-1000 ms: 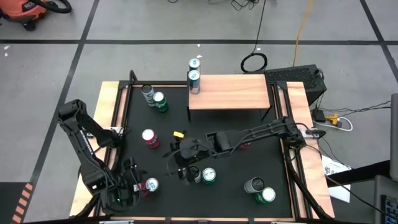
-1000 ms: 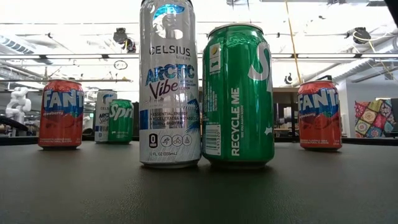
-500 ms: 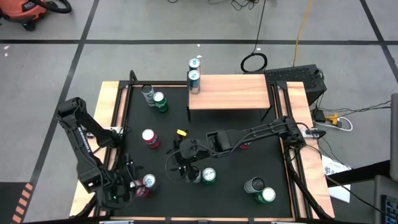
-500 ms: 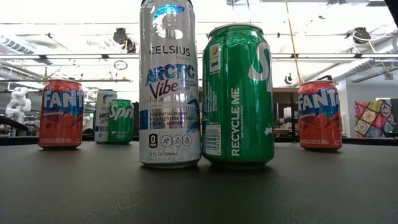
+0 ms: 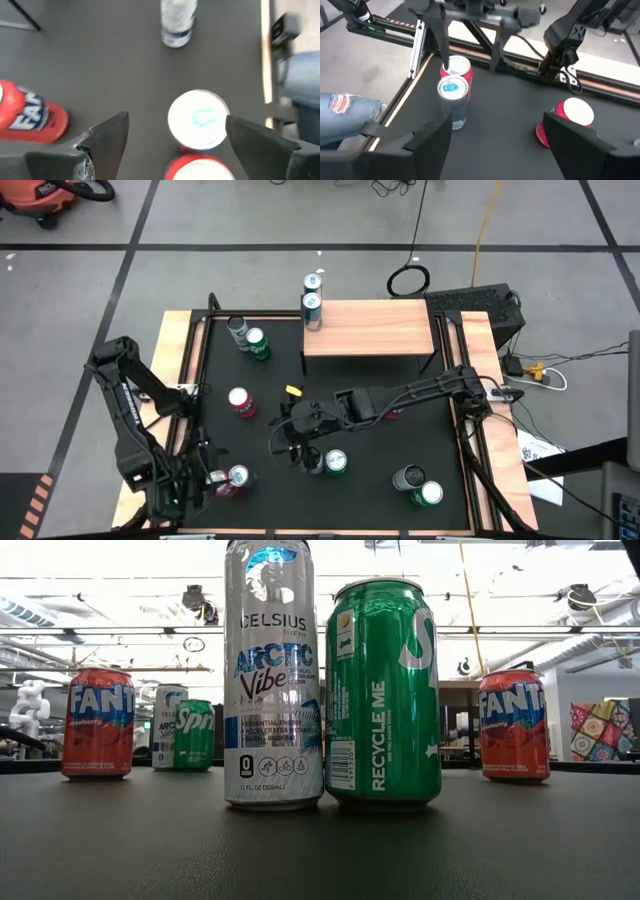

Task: Place canned beverage on shelf
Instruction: Put the blue soda can on the shelf aligned with the other blue soda cans

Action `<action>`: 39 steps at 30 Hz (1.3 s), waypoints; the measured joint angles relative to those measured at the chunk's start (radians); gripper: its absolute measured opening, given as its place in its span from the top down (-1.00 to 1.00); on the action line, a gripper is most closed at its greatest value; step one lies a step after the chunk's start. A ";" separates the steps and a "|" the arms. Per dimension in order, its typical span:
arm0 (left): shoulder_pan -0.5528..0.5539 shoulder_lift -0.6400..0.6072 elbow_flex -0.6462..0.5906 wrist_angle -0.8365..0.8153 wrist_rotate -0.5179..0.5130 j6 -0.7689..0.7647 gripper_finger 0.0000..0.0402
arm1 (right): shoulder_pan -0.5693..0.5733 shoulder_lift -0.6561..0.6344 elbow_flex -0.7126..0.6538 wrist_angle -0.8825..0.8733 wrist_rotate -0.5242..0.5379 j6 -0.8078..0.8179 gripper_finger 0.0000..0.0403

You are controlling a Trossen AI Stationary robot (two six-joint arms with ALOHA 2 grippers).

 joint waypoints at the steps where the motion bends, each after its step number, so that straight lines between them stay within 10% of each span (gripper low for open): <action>1: -0.003 0.000 0.000 0.015 -0.001 0.005 -0.66 | 0.004 0.000 -0.015 0.001 0.000 0.005 -0.49; 15: -0.005 0.105 0.000 0.073 -0.010 0.000 -0.66 | 0.057 -0.114 -0.414 0.374 0.032 0.097 -0.49; 30: 0.050 0.209 0.000 0.086 -0.003 -0.001 -0.64 | 0.062 -0.144 -0.467 0.438 0.054 0.102 -0.49; 39: 0.077 0.213 0.000 0.089 -0.001 0.051 -0.10 | 0.061 -0.076 -0.467 0.552 -0.040 0.131 -0.49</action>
